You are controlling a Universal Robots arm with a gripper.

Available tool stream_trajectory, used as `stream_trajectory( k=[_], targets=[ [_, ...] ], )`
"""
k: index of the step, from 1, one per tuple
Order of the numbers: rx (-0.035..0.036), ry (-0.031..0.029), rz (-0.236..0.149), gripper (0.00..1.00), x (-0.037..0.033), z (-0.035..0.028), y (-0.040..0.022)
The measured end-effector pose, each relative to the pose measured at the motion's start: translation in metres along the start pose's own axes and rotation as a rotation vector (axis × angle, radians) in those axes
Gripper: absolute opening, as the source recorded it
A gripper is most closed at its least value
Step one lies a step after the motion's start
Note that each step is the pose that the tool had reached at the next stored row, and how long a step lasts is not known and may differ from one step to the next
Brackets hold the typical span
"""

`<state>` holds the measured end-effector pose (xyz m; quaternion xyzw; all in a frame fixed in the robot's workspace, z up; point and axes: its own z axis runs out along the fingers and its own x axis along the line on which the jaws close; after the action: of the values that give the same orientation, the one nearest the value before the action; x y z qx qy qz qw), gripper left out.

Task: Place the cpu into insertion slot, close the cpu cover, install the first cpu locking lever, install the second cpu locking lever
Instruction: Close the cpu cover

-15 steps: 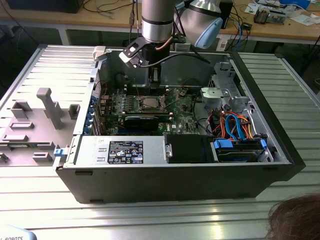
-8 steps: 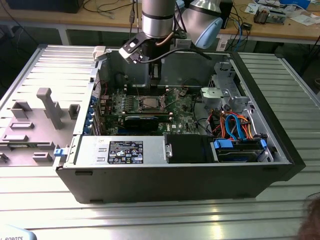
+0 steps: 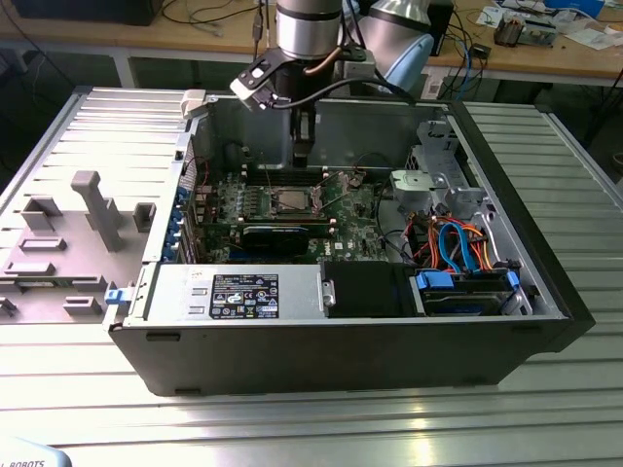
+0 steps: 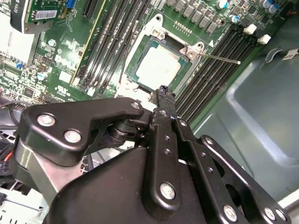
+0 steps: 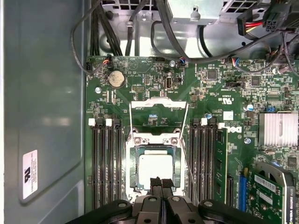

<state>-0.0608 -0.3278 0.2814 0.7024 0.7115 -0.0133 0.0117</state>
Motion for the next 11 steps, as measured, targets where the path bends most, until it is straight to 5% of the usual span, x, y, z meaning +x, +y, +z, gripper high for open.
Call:
stream_trajectory(
  k=[5, 11],
  targets=[
    [0.0029, 0.0001, 0.0, 0.11, -0.0002, -0.0053, 0.0025],
    [0.0198, 0.0003, -0.001, 0.11, -0.0004, -0.0065, 0.0151]
  ],
)
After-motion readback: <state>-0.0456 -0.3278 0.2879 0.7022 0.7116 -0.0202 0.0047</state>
